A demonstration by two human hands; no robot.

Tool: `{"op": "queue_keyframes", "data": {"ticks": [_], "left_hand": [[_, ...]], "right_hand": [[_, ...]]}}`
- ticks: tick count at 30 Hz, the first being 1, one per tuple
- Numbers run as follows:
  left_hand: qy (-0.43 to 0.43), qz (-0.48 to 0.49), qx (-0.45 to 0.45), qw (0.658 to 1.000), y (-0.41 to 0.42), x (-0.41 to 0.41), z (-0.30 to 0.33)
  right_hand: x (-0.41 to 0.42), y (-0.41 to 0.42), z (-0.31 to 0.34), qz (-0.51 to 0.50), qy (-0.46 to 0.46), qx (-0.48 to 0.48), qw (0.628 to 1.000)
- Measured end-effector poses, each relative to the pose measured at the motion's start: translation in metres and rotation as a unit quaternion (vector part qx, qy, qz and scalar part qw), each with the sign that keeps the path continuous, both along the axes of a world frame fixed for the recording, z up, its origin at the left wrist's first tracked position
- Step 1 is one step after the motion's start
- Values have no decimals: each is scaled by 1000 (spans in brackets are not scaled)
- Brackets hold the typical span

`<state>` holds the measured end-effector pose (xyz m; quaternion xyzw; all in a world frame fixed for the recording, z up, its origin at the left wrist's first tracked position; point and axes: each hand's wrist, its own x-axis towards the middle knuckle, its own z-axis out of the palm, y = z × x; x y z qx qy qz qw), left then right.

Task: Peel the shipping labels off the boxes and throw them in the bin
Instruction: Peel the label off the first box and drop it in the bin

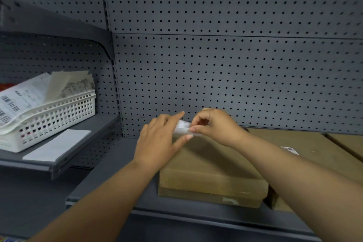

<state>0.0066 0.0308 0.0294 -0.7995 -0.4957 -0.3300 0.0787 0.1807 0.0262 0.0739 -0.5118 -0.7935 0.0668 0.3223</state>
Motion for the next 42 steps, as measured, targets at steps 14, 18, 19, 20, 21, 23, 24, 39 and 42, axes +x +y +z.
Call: {"op": "queue_keyframes", "data": {"ticks": [14,18,19,20,21,23,24,39,42], "left_hand": [[15,-28,22,999,26,-17,6],[85,29,-9,996,35,-24,-2],[99,37,-6,994,36,-24,-3],[117,44,-1,992,37,-24,-5],[134,50,4,990,37,-25,-6],[153,64,8,986,37,-26,-5],[158,68,5,985,37,-28,-4],[47,12,-24,999,47,-35,-6],[58,28,-7,998,49,-36,-8]], "right_hand": [[22,19,-36,-128,161,-169,964],[2,33,-60,-239,-128,-140,952],[-10,34,-64,-231,-140,-117,956],[-22,34,-66,-204,-140,-96,964],[-32,32,-67,-161,-133,-80,975],[-46,24,-68,-55,-130,-69,988],[-45,19,-68,-17,-139,-71,988],[-33,43,-70,-19,-146,-74,986],[-4,49,-63,-94,-154,-91,979]]}}
